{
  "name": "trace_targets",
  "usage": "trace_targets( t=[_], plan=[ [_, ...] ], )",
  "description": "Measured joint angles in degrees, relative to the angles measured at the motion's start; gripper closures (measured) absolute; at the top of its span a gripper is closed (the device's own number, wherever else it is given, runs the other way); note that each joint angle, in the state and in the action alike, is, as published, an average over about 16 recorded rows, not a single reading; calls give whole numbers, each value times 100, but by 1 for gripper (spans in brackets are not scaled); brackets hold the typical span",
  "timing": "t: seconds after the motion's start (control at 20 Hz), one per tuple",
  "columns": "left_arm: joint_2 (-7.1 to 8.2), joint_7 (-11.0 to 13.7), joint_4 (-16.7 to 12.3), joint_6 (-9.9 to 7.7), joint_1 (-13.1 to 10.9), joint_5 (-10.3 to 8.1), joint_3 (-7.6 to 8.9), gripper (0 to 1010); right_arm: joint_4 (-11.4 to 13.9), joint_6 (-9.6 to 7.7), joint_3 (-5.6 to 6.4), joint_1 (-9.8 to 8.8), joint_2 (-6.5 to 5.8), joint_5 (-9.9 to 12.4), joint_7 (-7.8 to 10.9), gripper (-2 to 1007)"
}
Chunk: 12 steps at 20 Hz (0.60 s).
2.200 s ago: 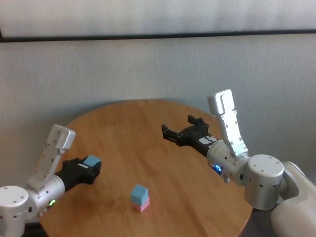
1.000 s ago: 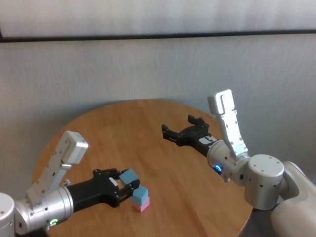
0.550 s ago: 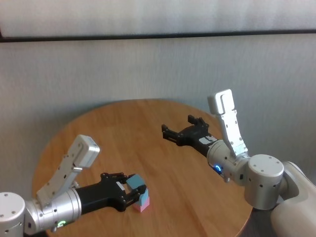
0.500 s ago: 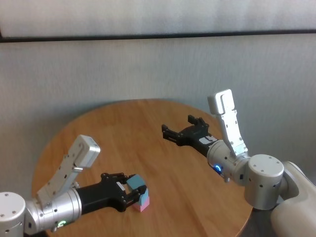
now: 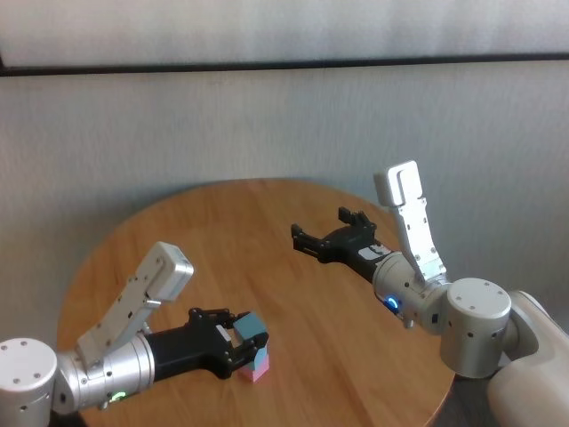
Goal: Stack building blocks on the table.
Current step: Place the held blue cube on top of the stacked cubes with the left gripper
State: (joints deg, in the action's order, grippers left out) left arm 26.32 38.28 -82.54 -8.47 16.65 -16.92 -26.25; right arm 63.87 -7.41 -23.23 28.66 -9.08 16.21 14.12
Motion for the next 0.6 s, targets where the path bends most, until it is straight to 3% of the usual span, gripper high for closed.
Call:
trace_targets(
  t=[0.6],
  plan=[
    [74, -27, 191, 64, 222, -3, -215, 614, 0, 0, 0, 0, 0, 0, 0, 1]
  ],
)
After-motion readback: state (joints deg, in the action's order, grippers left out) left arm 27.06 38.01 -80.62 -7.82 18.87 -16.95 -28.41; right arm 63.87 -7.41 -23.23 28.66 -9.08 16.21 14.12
